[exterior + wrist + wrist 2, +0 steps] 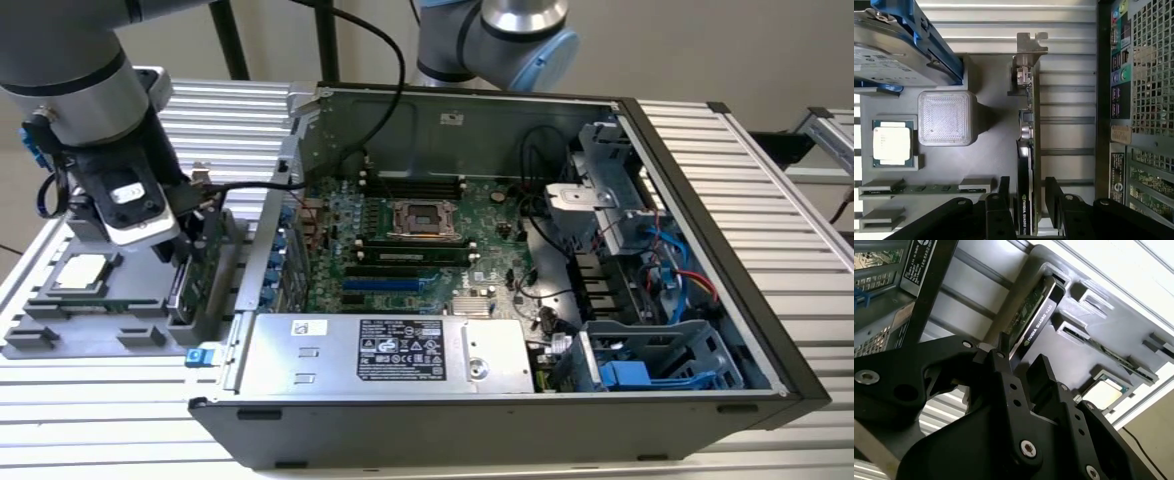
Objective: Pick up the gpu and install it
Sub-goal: 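Pick up the gpu and move the gpu toward the slot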
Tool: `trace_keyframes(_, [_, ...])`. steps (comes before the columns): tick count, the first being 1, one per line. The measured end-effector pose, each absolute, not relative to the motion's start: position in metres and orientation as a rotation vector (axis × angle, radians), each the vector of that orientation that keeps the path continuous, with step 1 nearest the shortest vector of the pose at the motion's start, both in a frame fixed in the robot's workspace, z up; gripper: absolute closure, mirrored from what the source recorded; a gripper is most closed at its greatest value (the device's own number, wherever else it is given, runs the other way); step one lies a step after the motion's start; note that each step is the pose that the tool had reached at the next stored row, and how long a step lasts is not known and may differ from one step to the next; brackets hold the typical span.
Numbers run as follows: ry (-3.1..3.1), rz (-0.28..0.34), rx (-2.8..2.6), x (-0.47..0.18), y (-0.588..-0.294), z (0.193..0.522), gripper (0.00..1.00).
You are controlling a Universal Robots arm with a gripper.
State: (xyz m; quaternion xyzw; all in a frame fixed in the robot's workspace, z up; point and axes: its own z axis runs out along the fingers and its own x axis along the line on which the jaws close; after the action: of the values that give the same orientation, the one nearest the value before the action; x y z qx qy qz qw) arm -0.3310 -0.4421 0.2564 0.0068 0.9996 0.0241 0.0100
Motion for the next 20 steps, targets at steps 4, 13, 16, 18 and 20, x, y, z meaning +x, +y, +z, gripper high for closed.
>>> trace_keyframes(4, [3.121,0.075,0.021,-0.331,-0.442,0.251,0.0])
trace_keyframes(13, [3.121,0.075,0.021,-0.331,-0.441,0.241,0.0])
trace_keyframes(16, [3.121,0.075,0.021,-0.331,-0.441,0.24,0.0])
trace_keyframes(18, [3.121,0.075,0.019,-0.331,-0.441,0.239,0.0])
trace_keyframes(20, [3.121,0.075,0.015,-0.331,-0.441,0.238,0.0])
